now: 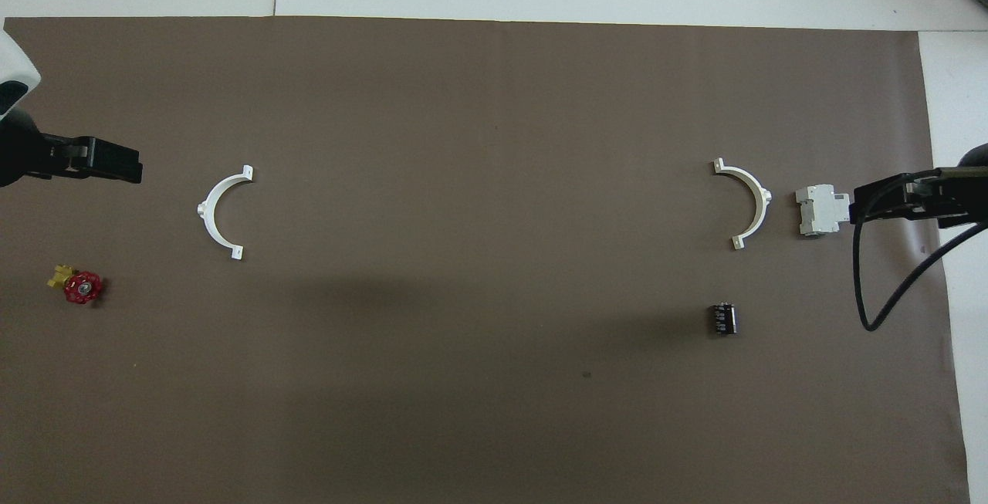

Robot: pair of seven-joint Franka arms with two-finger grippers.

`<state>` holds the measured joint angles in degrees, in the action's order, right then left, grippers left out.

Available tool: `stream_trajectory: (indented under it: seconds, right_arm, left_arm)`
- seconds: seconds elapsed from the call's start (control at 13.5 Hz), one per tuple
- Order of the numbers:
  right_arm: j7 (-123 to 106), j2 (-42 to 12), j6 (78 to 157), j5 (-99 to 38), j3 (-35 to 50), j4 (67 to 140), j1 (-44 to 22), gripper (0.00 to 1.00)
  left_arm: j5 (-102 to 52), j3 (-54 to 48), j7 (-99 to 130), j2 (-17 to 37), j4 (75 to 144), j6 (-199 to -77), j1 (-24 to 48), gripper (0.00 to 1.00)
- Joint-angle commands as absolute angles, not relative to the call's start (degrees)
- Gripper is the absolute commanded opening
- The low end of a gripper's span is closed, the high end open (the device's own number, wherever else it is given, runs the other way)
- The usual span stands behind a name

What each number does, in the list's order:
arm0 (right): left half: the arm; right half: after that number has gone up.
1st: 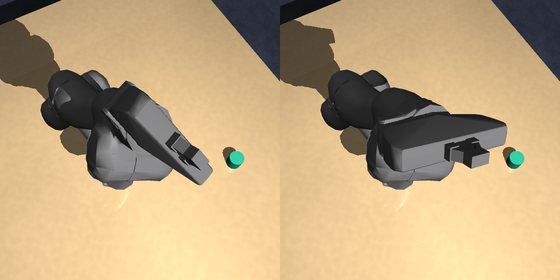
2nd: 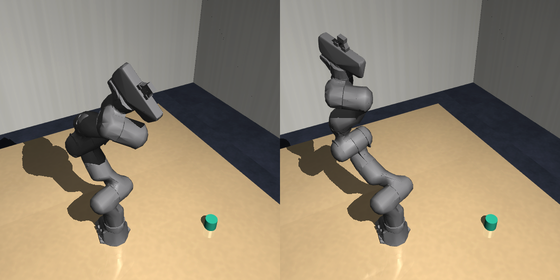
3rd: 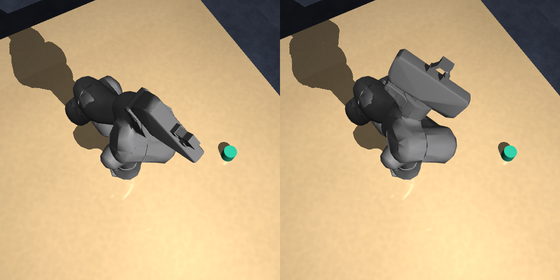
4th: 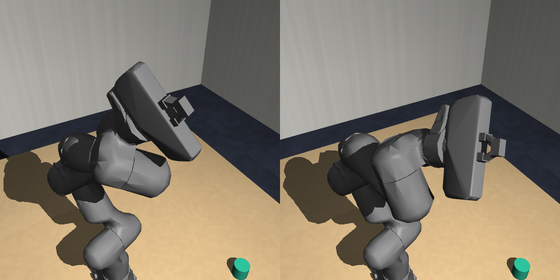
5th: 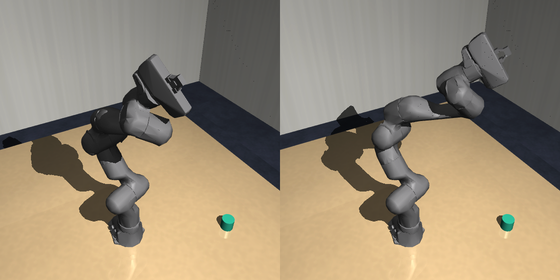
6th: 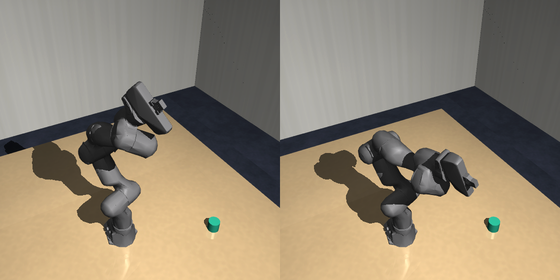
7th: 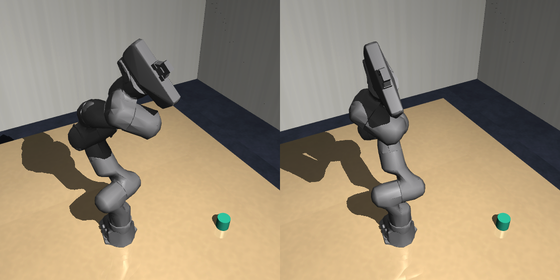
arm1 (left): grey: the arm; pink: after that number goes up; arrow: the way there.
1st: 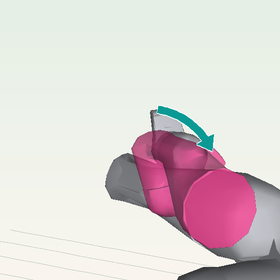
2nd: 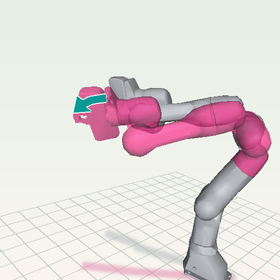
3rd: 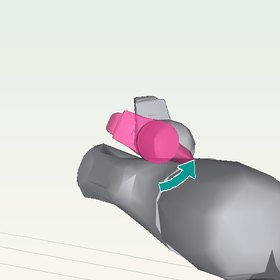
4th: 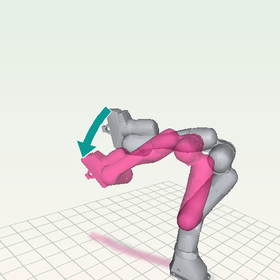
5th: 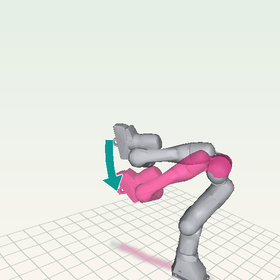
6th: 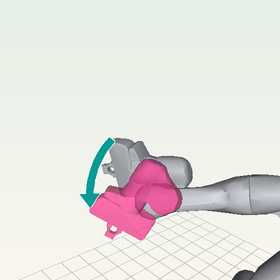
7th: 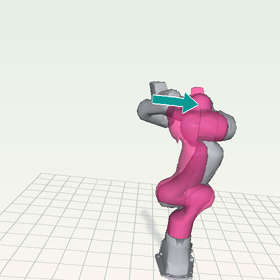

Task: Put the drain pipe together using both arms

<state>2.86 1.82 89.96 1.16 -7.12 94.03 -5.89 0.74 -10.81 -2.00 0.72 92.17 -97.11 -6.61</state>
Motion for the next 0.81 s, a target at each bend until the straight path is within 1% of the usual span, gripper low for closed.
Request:
stream_trajectory:
  seconds: [0.0,0.22,0.37,0.52,0.59,0.74]
  right_arm:
    - [1.9,2.4,89.9,1.3,-6.9,94.2,-5.6,1.0]
    - [2.1,2.5,89.9,1.2,-6.9,94.4,-5.5,1.0]
    - [1.9,3.2,92.3,1.0,-6.9,96.7,-5.4,1.0]
    - [1.3,5.8,100.4,0.7,-6.9,105.1,-5.2,1.0]
    - [0.2,5.7,103.8,0.4,-6.9,108.2,-5.1,1.0]
    - [-4.5,3.5,112.4,0.1,-7.0,113.0,-4.8,1.0]
  left_arm:
    - [-0.1,-10.4,-2.1,0.4,92.9,-98.4,-6.7,1.0]
    - [-0.1,-10.4,-2.2,0.4,93.0,-98.6,-6.7,1.0]
    - [-0.1,-10.4,-2.1,0.4,93.0,-98.4,-6.7,1.0]
    - [-0.1,-10.4,-2.1,0.4,93.0,-98.5,-6.7,1.0]
    - [-0.1,-10.4,-2.1,0.4,93.0,-98.5,-6.6,1.0]
    - [-0.1,-10.4,-2.2,0.4,93.0,-98.4,-6.7,1.0]
